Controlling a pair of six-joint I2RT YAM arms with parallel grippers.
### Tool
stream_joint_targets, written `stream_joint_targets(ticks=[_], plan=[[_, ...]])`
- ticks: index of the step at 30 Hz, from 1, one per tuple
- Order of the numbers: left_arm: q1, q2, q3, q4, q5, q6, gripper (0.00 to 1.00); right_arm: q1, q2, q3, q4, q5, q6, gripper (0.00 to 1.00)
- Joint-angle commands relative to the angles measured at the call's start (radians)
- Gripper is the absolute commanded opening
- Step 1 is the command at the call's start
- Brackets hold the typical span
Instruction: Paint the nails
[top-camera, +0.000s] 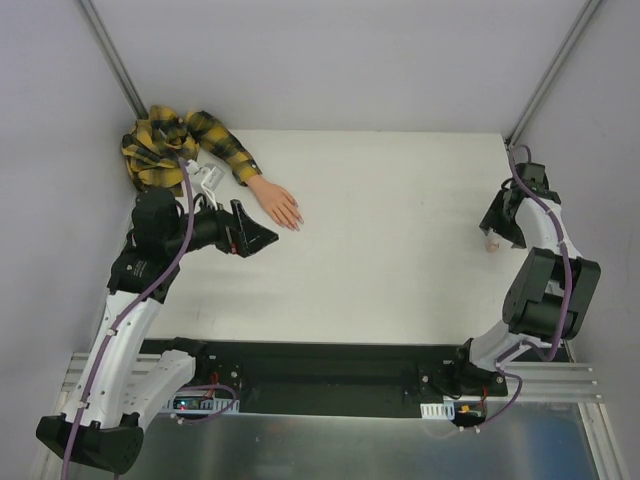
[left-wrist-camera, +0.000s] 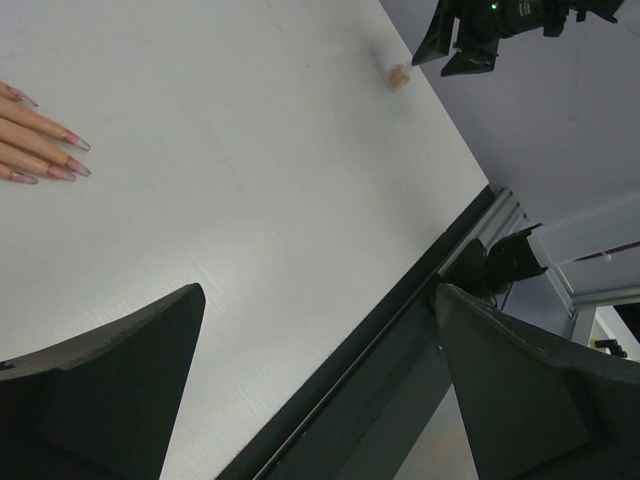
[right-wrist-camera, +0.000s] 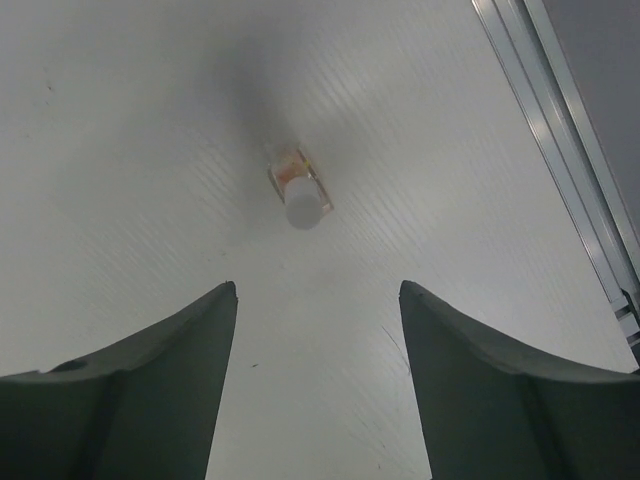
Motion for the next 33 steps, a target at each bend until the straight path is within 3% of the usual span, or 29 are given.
stream_joint_targets(ticks=[1, 10, 24, 28, 33], plan=[[-0.028, -0.005, 0.016, 0.006, 0.025, 0.038, 0.99, -0.012, 0.041, 0.063, 0.065, -0.021, -0.041, 0.68], [-0.071, 0.021, 0.030, -0.012, -0.007, 0.064, 0.99, -0.013, 0.143, 0.112, 0.083, -0.023, -0.058, 0.50], [-0.088, 0.030, 0.038, -0.029, -0.014, 0.075, 0.99, -0.012, 0.187, 0.134, 0.046, 0.019, -0.059, 0.41], [-0.088, 0.030, 0.047, -0.030, -0.014, 0.066, 0.99, -0.012, 0.215, 0.148, 0.036, 0.014, -0.058, 0.32], [-0.088, 0.032, 0.053, -0.034, -0.014, 0.055, 0.99, -0.012, 0.227, 0.155, 0.031, 0.013, -0.058, 0.29]])
